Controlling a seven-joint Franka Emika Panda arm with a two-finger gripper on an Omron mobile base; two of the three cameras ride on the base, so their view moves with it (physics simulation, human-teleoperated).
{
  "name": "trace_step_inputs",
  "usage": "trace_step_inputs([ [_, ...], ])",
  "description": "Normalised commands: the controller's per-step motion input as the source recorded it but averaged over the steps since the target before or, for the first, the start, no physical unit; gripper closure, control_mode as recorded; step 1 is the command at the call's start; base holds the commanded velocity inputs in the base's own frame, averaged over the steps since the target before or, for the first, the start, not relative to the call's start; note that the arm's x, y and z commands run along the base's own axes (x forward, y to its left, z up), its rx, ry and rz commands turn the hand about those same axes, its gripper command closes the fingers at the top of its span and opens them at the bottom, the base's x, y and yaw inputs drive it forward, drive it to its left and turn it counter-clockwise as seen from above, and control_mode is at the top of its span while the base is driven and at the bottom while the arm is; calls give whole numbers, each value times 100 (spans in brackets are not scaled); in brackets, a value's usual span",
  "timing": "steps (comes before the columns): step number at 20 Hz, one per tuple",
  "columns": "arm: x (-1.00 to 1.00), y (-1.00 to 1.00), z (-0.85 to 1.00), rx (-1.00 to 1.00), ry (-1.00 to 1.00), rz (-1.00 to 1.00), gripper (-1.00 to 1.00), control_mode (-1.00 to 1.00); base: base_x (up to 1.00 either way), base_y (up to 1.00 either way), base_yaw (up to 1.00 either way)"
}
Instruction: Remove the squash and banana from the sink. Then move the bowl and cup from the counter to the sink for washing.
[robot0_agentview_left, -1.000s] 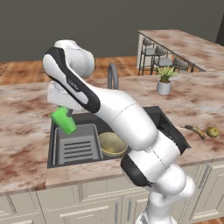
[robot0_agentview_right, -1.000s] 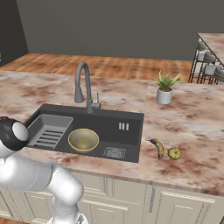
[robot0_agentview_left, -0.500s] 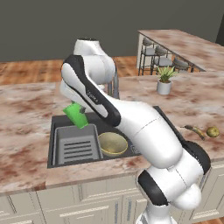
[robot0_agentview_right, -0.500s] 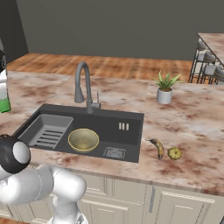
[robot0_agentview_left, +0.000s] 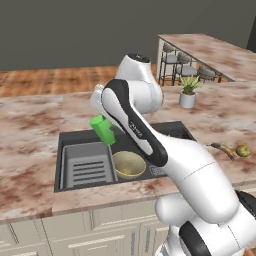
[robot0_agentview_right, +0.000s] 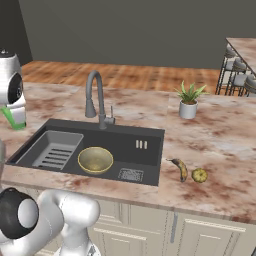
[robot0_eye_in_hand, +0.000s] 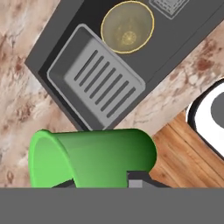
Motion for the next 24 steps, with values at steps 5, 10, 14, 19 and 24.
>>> trace_step_inputs([
  [5,0,-49,0,9,-3,0,100,-100,0,0,0],
  [10,0,-49,0,8,0,0,100,-100,0,0,0],
  [14,0,-48,1,3,-3,0,100,-100,0,0,0],
  [19,0,-48,3,0,-1,0,100,-100,0,0,0],
  [24,0,-49,3,0,-1,0,100,-100,0,0,0],
])
